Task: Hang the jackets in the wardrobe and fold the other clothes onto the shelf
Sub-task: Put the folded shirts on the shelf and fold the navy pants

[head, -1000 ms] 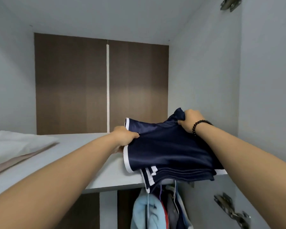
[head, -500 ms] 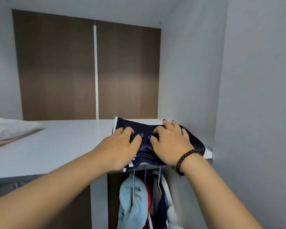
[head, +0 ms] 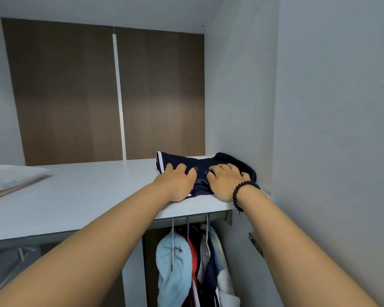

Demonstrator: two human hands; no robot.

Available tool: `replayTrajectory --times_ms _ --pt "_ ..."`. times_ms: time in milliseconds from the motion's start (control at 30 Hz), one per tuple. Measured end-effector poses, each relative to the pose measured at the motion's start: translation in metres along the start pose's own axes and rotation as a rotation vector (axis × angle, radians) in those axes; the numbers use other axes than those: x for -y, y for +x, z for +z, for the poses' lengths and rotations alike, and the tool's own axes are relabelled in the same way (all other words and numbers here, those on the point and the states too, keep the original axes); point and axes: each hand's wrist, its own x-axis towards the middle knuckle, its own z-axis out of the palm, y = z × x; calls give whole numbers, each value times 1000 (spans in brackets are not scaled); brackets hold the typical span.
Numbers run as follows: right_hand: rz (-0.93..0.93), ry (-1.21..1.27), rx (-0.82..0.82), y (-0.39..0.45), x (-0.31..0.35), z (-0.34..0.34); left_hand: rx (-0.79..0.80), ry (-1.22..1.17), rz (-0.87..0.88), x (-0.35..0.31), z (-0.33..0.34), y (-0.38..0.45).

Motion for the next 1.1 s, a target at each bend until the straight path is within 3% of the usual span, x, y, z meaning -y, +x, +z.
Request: replayTrajectory --times_ms 100,300,533,833,1000,1100 --pt "5 10 7 3 -1 1 -5 6 28 4 4 5" --pt "-7 4 -3 -4 -3 2 6 -294 -95 2 6 -11" --pt "-66 11 -98 -36 -6 7 -28 -295 -189 -3 0 -48" --pt "-161 192 -232 -105 -12 15 -130 -16 -145 -16 -2 -127" --pt "-189 455 -203 -147 -9 27 -218 -249 -164 -26 -3 -184" --pt "-163 507 -167 -173 -12 29 -212 -267 -147 -28 -5 -216"
